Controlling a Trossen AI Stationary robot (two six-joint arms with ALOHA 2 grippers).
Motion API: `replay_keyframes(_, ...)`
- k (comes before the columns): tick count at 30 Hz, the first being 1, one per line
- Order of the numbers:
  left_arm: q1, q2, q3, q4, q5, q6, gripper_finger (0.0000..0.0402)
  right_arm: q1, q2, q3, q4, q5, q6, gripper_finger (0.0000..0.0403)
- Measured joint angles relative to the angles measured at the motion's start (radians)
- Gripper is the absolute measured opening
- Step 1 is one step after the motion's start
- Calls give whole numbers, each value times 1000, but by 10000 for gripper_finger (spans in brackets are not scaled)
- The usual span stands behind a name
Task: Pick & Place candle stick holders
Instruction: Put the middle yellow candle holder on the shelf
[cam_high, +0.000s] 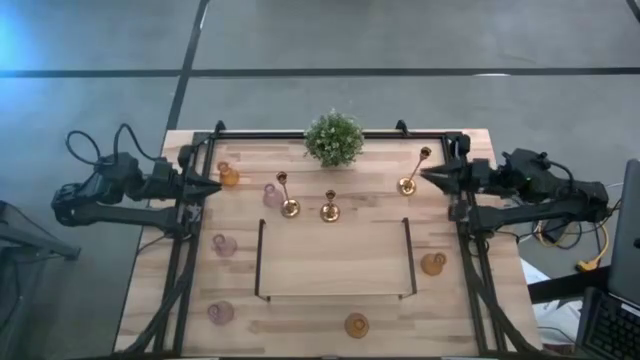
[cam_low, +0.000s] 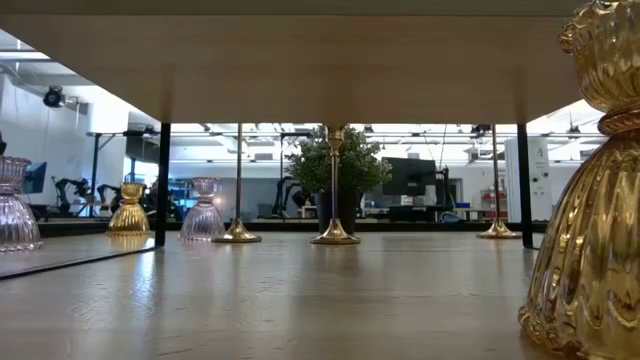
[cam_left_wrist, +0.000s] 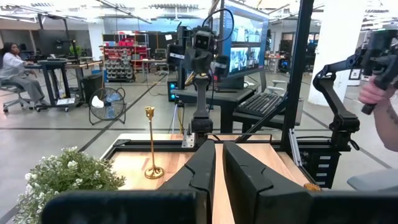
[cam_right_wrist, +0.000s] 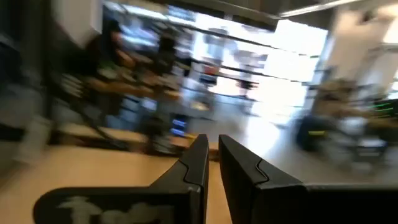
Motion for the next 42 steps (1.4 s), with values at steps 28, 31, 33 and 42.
replay_keyframes(28,0,0,0,-5,0,0,37,9,33,23,-679,584,664,79)
replay_keyframes(31,0,0,0,-5,0,0,37,9,27,47,-765,449,717,113)
replay_keyframes(33,0,0,0,-4,0,0,37,9,27,54,-819,383,732,133)
replay_keyframes(42,0,0,0,-3,0,0,37,9,44,-30,-858,437,783,198)
